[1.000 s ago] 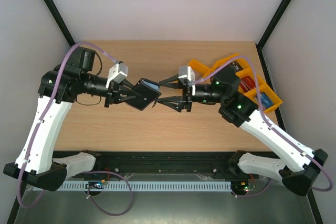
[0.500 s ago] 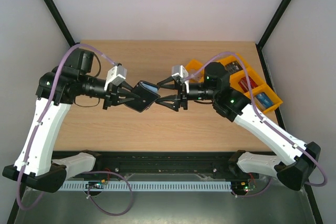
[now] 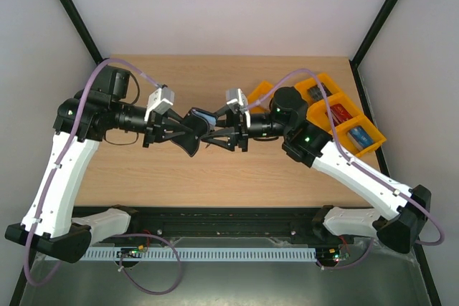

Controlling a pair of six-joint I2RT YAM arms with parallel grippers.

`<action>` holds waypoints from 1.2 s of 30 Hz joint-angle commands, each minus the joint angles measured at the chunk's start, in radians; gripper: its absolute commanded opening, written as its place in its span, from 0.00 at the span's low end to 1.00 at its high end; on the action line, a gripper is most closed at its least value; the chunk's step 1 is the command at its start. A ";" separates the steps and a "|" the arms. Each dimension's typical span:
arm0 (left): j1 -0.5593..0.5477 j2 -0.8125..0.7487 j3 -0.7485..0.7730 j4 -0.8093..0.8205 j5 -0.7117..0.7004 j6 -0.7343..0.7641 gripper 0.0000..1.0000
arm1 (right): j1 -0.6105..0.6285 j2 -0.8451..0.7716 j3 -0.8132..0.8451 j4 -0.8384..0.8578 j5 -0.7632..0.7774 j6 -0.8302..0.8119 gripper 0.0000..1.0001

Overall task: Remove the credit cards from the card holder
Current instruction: Open the card holder.

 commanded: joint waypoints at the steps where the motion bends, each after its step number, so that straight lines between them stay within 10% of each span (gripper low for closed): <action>1: -0.001 -0.015 -0.020 0.004 0.046 0.002 0.02 | 0.007 0.030 0.036 0.137 0.056 0.074 0.45; 13: 0.012 -0.017 -0.019 0.186 -0.170 -0.216 0.05 | 0.011 0.079 0.025 0.167 0.124 0.230 0.02; 21: 0.033 -0.016 0.032 0.239 -0.543 -0.243 0.99 | 0.012 0.087 0.034 0.054 0.512 0.377 0.02; 25: 0.019 0.000 0.077 0.250 -0.725 -0.178 0.95 | 0.012 0.166 0.118 -0.133 0.774 0.463 0.02; 36: -0.175 0.101 -0.036 0.287 -0.961 0.061 0.96 | 0.016 0.226 0.130 -0.027 0.608 0.605 0.02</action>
